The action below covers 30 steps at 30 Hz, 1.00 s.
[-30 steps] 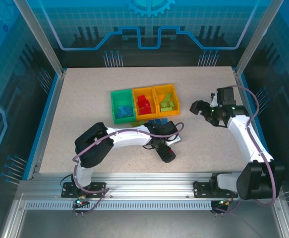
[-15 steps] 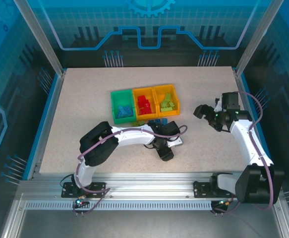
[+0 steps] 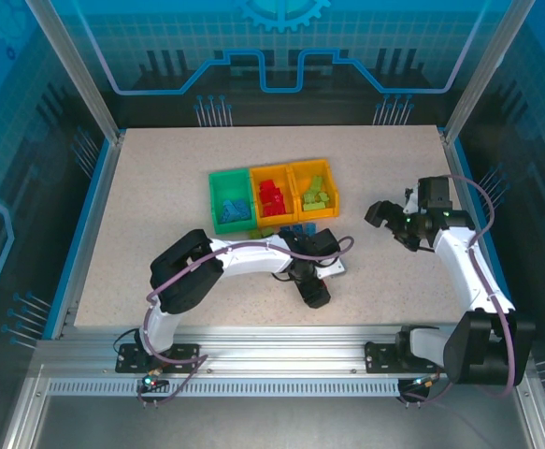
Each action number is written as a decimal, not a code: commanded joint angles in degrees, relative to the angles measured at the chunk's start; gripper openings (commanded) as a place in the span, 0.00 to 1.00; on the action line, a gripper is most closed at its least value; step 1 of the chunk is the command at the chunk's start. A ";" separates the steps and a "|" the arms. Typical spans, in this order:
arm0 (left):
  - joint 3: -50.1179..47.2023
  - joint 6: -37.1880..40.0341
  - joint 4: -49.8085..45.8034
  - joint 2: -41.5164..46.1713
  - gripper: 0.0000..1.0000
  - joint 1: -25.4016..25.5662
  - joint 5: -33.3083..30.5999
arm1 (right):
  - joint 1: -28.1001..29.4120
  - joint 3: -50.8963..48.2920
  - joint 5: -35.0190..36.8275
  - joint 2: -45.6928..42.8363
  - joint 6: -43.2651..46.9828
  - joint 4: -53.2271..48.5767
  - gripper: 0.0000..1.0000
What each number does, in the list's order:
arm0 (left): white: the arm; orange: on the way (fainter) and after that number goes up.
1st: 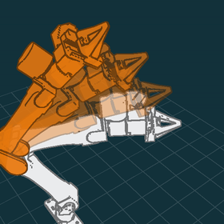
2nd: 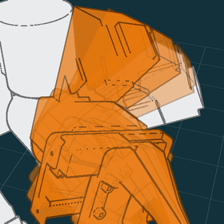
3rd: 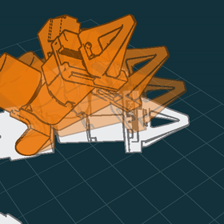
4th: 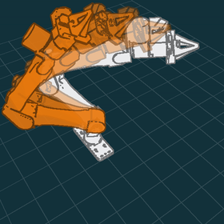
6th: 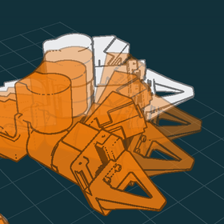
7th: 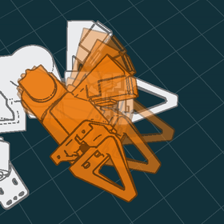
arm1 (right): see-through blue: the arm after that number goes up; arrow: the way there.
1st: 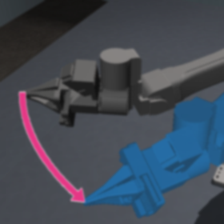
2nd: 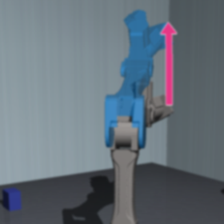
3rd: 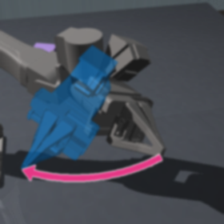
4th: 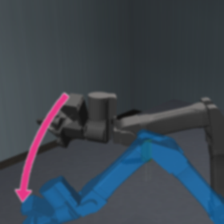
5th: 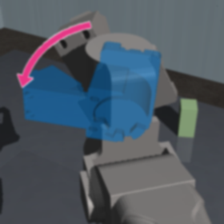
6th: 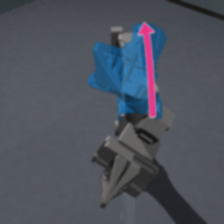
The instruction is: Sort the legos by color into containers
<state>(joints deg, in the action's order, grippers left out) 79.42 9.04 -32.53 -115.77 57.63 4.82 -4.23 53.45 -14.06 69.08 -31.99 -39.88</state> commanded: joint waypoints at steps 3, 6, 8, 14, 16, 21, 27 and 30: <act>-1.19 1.79 -0.36 3.17 0.85 0.29 -3.96 | -1.60 -0.58 -1.71 -1.05 0.68 -0.57 0.93; 0.15 2.81 -0.71 2.39 0.86 0.29 -4.04 | -1.75 -1.06 -2.41 -0.97 0.28 -0.03 0.93; 1.69 3.79 -1.37 0.97 0.85 0.29 -4.23 | -1.75 -1.16 -2.57 -1.05 0.17 -0.02 0.93; 4.93 6.94 -2.53 -2.71 0.83 0.21 -2.13 | -2.09 -0.98 -2.37 -1.99 0.52 -0.73 0.93; 5.27 7.18 -2.37 -3.06 0.82 0.21 -1.61 | -2.35 -0.98 -2.34 -2.19 0.61 -0.90 0.93; 6.63 6.29 -3.59 -4.43 0.75 0.07 -0.30 | -2.52 -1.25 -2.46 -2.32 0.52 -1.08 0.93; 5.23 5.90 -3.64 -4.45 0.59 0.12 0.78 | -2.80 -1.24 -2.44 -2.46 0.56 -1.03 0.93; 5.04 5.02 -3.34 -4.14 0.46 -0.01 1.24 | -2.79 -1.50 -2.34 -2.46 0.51 -1.08 0.94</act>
<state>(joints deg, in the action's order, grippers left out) 84.42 14.61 -34.26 -119.22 57.58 3.36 -5.80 52.45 -15.49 67.70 -31.88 -39.86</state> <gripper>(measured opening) 0.482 0.935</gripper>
